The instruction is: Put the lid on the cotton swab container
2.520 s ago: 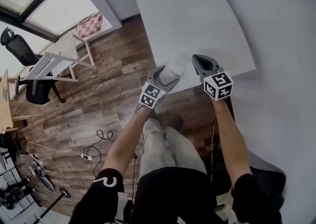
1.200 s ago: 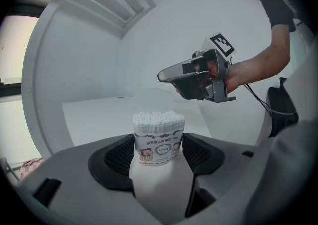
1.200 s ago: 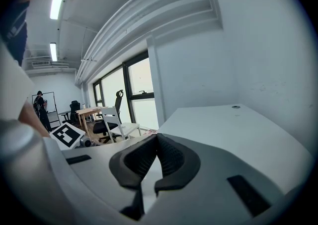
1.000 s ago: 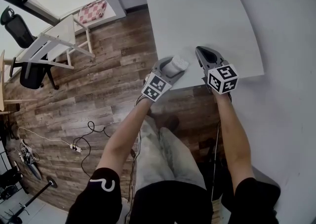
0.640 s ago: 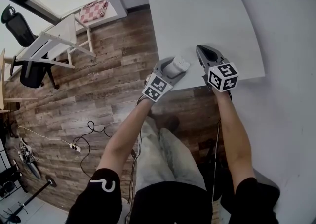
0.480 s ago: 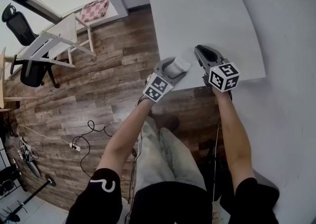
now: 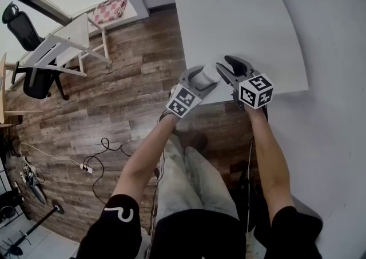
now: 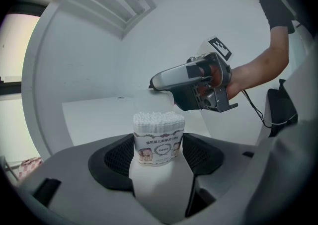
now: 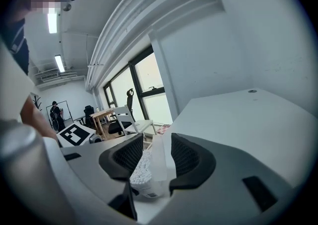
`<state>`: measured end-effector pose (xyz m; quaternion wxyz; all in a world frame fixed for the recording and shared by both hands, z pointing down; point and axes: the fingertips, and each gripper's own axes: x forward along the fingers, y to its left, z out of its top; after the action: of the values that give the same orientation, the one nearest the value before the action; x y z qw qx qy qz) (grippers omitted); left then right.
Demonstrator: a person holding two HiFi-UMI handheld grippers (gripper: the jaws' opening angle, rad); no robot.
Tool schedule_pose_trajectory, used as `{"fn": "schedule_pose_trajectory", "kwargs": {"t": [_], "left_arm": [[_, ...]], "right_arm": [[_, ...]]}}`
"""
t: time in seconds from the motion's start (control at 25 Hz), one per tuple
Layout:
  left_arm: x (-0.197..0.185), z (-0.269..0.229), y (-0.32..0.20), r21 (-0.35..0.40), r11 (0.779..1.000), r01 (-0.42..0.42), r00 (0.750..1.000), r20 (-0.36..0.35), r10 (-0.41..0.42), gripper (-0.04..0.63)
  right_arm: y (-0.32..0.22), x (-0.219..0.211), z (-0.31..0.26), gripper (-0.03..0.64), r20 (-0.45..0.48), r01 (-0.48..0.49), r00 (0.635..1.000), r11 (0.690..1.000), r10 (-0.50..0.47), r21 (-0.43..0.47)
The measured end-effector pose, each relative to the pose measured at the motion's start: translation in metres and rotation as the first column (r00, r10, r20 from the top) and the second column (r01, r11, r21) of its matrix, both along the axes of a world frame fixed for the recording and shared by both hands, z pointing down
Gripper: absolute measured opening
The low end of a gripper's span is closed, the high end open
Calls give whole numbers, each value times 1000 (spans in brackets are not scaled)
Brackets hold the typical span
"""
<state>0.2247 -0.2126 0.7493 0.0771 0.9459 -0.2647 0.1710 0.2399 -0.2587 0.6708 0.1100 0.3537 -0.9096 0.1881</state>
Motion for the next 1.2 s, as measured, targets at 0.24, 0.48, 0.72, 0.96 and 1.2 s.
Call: {"fn": "schedule_pose_trajectory", "kwargs": {"t": [0.24, 0.48, 0.72, 0.96, 1.2], "left_arm": [[2, -2, 1, -3, 1000, -1, 1000, -1, 1, 311], [0, -3, 0, -12, 1000, 0, 1000, 0, 0, 311], [2, -2, 3, -14, 1000, -5, 1000, 2, 5, 311], [-3, -5, 1, -17, 1000, -8, 1000, -6, 8, 312], [0, -1, 3, -15, 1000, -11, 1000, -6, 11, 311]], "right_arm": [[11, -3, -6, 186, 31, 13, 999, 1000, -13, -3], [17, -12, -11, 151, 52, 36, 998, 999, -35, -8], [26, -13, -11, 112, 99, 29, 995, 999, -26, -21], [26, -19, -15, 74, 143, 22, 990, 999, -17, -37], [26, -15, -9, 31, 165, -3, 986, 999, 11, -50]]}}
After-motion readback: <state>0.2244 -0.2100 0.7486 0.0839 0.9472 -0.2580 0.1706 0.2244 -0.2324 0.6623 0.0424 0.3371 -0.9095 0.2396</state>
